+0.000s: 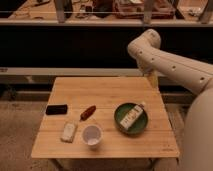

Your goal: Move the arm in a circular motion

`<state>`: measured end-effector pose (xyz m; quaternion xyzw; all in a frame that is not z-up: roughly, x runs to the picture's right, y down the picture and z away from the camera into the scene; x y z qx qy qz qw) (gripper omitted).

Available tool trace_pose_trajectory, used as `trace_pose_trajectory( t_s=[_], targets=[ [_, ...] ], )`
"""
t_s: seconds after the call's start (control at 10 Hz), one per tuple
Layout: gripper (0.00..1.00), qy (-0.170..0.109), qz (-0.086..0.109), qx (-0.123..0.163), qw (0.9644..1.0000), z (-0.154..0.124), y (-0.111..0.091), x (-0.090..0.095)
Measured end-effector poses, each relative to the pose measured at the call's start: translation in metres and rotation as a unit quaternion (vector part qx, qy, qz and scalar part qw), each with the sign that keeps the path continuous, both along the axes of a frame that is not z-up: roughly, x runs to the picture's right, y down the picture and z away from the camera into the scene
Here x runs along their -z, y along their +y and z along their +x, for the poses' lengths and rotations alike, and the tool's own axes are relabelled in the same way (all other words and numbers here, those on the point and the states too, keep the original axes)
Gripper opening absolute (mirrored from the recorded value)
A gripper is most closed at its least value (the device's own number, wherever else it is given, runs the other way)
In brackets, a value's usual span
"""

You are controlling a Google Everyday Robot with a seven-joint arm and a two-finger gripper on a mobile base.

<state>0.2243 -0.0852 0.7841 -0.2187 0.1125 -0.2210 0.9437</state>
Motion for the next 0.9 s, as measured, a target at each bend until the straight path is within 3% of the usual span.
trace_pose_trajectory(
  t_s=[0.2, 0.4, 0.6, 0.8, 0.9],
  targets=[
    [0.80, -0.036, 0.005, 0.022, 0.9991, -0.052, -0.027, -0.027],
    [0.80, -0.081, 0.008, 0.048, 0.9955, -0.116, -0.048, -0.050],
    [0.80, -0.111, -0.002, 0.069, 0.9913, -0.154, -0.049, -0.063],
    [0.80, -0.174, -0.030, 0.110, 0.9781, -0.224, -0.030, -0.075],
    [0.80, -0.198, -0.038, 0.127, 0.9712, -0.245, -0.022, -0.075]
  ],
)
